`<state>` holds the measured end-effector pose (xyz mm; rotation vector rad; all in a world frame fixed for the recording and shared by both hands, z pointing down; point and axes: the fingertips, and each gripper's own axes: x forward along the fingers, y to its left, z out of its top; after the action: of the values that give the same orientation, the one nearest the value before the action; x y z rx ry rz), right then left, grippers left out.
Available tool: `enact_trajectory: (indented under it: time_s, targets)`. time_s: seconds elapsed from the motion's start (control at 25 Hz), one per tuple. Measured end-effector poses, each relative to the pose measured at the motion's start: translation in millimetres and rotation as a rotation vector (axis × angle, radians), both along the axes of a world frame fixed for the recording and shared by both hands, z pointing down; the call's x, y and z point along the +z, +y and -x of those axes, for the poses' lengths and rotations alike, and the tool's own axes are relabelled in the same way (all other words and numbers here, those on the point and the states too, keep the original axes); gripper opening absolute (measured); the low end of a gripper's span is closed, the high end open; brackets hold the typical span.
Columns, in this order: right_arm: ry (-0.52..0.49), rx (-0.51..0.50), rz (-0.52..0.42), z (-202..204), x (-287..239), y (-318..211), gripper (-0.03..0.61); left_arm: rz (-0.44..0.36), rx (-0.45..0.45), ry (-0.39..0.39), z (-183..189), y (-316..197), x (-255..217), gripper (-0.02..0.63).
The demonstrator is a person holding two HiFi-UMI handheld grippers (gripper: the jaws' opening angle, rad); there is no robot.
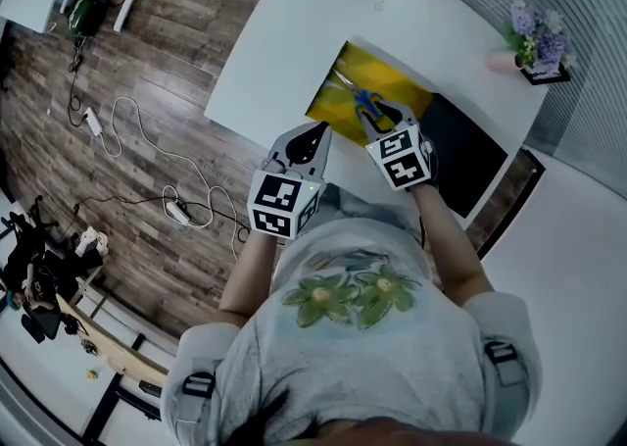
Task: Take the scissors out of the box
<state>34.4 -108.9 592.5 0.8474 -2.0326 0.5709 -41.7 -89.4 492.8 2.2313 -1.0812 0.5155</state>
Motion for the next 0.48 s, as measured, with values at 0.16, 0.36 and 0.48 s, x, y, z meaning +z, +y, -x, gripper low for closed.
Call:
enact_trajectory:
  time_s: [0.16, 0.36, 0.48]
  targets:
    - [0.006, -0.007, 0.013, 0, 6, -2, 0.118, 0.008, -0.007, -0.001, 1, -1, 3, -0.003]
    - [0.023, -0.023, 0.037, -2, 16, -4, 0.12, 0.016, -0.019, -0.004, 2, -4, 8, -0.003]
    - [0.037, -0.028, 0.049, -3, 20, -4, 0.12, 0.019, -0.026, -0.003, 2, -5, 9, -0.003]
